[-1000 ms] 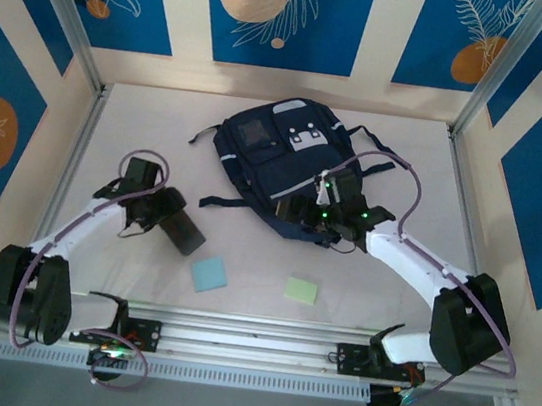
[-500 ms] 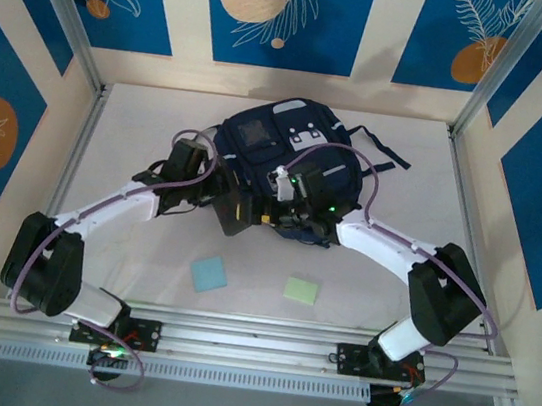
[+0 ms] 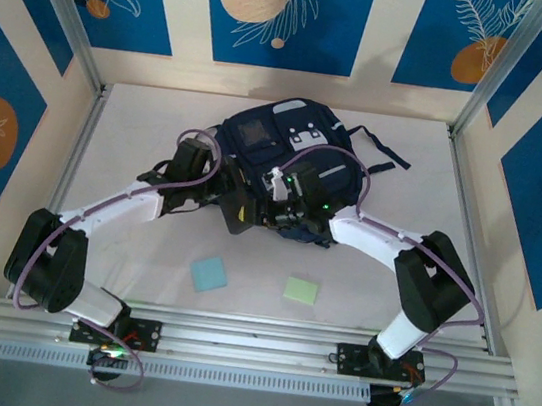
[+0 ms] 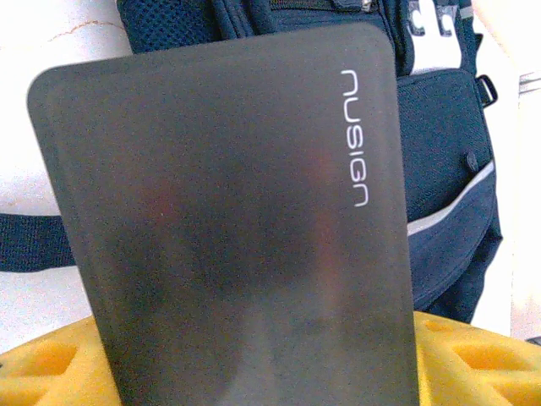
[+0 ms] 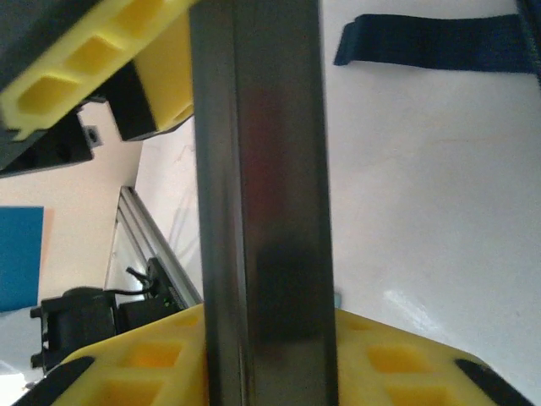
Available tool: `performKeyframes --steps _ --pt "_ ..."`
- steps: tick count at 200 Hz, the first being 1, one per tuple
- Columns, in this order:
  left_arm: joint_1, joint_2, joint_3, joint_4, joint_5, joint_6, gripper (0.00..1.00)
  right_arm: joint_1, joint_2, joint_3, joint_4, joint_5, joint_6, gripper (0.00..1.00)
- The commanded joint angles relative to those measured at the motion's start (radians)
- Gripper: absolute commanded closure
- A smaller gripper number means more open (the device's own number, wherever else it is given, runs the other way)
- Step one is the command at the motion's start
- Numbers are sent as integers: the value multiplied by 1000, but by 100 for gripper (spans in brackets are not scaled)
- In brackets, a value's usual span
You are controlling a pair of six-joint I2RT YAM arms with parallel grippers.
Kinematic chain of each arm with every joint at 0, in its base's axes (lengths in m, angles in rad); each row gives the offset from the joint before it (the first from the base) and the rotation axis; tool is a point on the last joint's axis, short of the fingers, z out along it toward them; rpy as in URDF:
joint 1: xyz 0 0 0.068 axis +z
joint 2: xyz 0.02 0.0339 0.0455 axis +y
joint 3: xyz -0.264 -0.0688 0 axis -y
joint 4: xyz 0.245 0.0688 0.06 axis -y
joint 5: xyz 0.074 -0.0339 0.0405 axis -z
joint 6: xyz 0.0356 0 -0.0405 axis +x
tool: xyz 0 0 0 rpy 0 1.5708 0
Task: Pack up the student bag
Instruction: Pass the pencil case.
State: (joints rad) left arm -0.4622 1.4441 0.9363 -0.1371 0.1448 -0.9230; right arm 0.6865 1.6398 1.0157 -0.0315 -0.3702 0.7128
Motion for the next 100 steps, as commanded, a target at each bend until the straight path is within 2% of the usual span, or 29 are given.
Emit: performKeyframes --steps 1,16,56,100 --pt "-16 5 45 34 17 -8 23 -6 -3 17 38 -68 1 75" --pt "-16 4 59 23 7 10 0 -23 -12 0 60 -102 12 78" --pt "-15 -10 142 -26 -42 117 0 -117 -88 -82 46 -130 22 79" --pt "-35 45 231 6 -13 246 0 -304 -250 -194 -71 -73 -13 79"
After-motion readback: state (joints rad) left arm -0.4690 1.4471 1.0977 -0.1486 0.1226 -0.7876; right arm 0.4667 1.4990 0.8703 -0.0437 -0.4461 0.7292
